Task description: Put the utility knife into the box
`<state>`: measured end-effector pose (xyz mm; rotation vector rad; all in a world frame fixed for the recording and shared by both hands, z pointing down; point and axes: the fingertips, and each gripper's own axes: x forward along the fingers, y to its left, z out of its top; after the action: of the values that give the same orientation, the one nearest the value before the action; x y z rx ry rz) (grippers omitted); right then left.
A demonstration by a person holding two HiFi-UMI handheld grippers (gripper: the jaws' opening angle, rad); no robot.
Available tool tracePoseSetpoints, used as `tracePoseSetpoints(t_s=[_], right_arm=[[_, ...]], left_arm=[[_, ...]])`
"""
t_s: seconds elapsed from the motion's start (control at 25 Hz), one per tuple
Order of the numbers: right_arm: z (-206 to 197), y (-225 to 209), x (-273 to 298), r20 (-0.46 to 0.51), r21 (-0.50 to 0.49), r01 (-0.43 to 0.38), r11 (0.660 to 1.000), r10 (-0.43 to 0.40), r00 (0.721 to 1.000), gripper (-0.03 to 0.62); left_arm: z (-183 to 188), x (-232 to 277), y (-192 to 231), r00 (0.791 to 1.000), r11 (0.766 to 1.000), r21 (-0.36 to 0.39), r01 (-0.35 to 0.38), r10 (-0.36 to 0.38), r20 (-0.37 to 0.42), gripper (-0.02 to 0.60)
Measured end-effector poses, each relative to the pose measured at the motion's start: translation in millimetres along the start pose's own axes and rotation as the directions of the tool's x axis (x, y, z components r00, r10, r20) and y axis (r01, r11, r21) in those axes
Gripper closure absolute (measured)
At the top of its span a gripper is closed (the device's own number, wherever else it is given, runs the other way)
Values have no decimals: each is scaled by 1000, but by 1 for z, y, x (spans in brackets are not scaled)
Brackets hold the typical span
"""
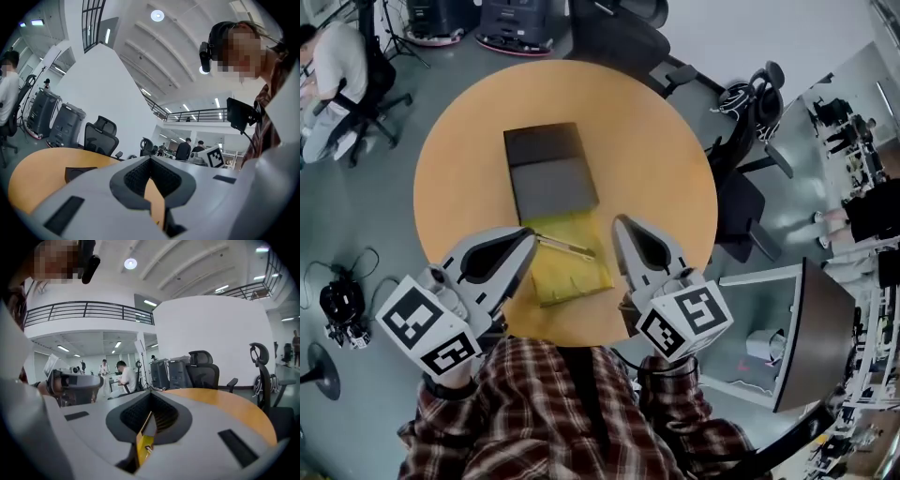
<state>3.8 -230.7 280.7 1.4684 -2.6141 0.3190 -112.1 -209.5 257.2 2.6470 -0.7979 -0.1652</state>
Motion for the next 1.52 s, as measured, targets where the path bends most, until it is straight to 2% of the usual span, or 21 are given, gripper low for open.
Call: tracePoseSetpoints(t_s=[0.12, 0.4, 1.52], right_arm=[[9, 6, -7, 37, 12, 14, 1000, -14, 999, 582], [11, 10, -10, 53, 34, -7, 999, 5, 999, 582], [-2, 16, 4, 22, 51, -78, 996, 77, 997, 583]], left_arm=[[1, 3, -4, 1000, 1000, 5, 13, -13, -1, 571], [1, 1, -6, 1000, 1000, 7, 5, -5, -2, 571], [-3, 0, 1, 999, 999, -3, -32, 32, -8, 571]])
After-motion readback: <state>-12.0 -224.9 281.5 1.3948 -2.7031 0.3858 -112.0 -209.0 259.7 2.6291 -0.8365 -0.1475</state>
